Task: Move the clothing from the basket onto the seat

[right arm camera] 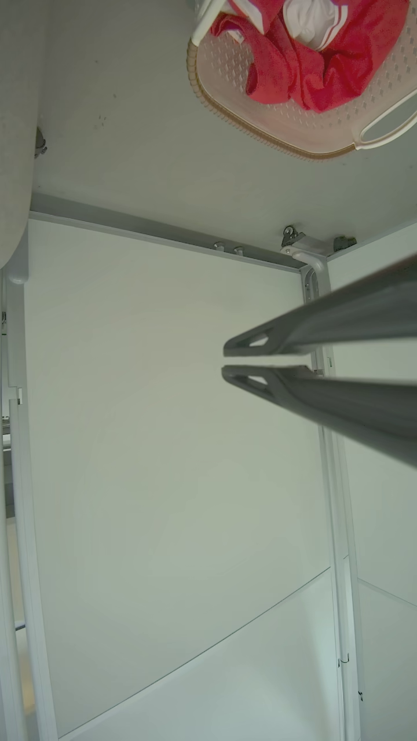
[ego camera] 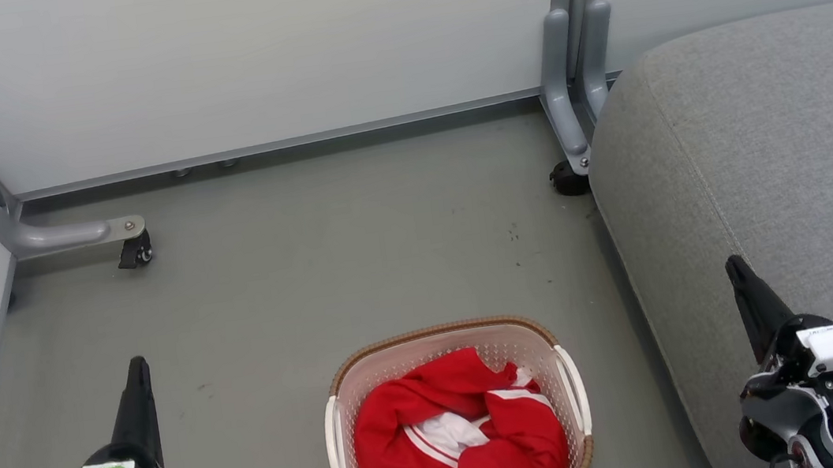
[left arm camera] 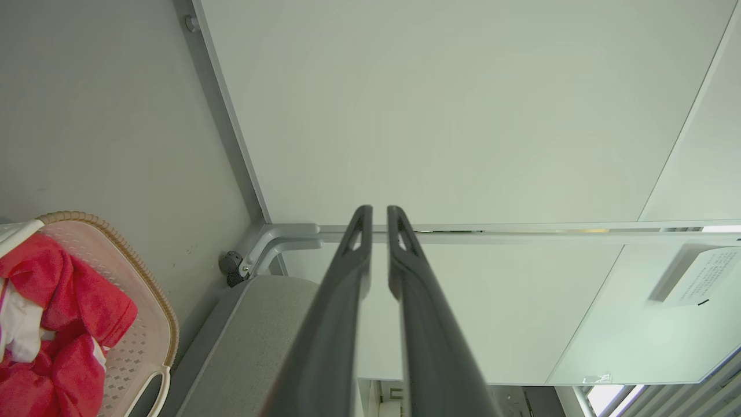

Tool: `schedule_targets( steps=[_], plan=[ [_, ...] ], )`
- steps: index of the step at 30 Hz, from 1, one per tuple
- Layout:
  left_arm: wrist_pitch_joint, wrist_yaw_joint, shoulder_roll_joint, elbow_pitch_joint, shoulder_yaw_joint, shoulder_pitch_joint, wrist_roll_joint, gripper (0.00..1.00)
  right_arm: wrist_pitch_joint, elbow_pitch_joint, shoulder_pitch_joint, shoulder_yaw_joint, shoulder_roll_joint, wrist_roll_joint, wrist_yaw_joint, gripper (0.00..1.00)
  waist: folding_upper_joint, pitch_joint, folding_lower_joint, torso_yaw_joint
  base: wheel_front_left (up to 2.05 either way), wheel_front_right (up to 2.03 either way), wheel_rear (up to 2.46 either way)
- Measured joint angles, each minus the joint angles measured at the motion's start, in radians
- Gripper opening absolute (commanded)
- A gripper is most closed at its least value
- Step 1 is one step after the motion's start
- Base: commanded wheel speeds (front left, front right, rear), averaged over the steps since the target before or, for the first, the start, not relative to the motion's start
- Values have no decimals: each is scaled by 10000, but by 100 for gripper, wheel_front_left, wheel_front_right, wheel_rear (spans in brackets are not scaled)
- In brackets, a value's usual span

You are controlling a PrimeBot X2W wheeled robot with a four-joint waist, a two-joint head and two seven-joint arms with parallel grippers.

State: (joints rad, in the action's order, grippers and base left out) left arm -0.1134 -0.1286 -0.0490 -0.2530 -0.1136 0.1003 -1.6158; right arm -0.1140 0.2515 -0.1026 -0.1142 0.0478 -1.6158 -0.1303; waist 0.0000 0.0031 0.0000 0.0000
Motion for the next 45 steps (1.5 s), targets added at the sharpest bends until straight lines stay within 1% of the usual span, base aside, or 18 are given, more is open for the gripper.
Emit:
schedule_targets(
  steps=[5,10,14,19,25,30,40,45],
  plan=[
    [2,25,75,-447,38,-344,0,100,10,410,361,21,-104,0,0,100,0,1,0,-1,0,0,0],
    [198,44,81,-527,238,-488,69,100,205,522,519,196,-119,27,2,100,0,-16,0,-8,0,0,0],
    [418,44,67,-502,435,-488,274,100,401,527,538,263,-115,418,2,100,0,-41,0,-17,0,0,0],
    [639,44,59,-451,502,-491,842,100,652,550,576,341,-115,989,2,100,0,-79,0,-29,0,0,0],
    [909,44,56,-410,581,-546,1985,100,909,500,589,546,-111,1852,2,100,0,-133,0,-52,0,0,0],
    [1116,44,52,-366,637,-675,3196,100,1112,506,633,579,-100,3106,2,100,0,-184,0,-65,0,0,0],
    [1503,73,56,-190,711,-856,5858,100,1503,476,771,1129,-84,5795,2,100,0,-333,0,-91,0,0,0],
    [1680,284,58,-4,844,-907,6951,100,1672,155,799,1335,-19,7008,2,100,0,-416,0,-105,0,0,0]
  ],
)
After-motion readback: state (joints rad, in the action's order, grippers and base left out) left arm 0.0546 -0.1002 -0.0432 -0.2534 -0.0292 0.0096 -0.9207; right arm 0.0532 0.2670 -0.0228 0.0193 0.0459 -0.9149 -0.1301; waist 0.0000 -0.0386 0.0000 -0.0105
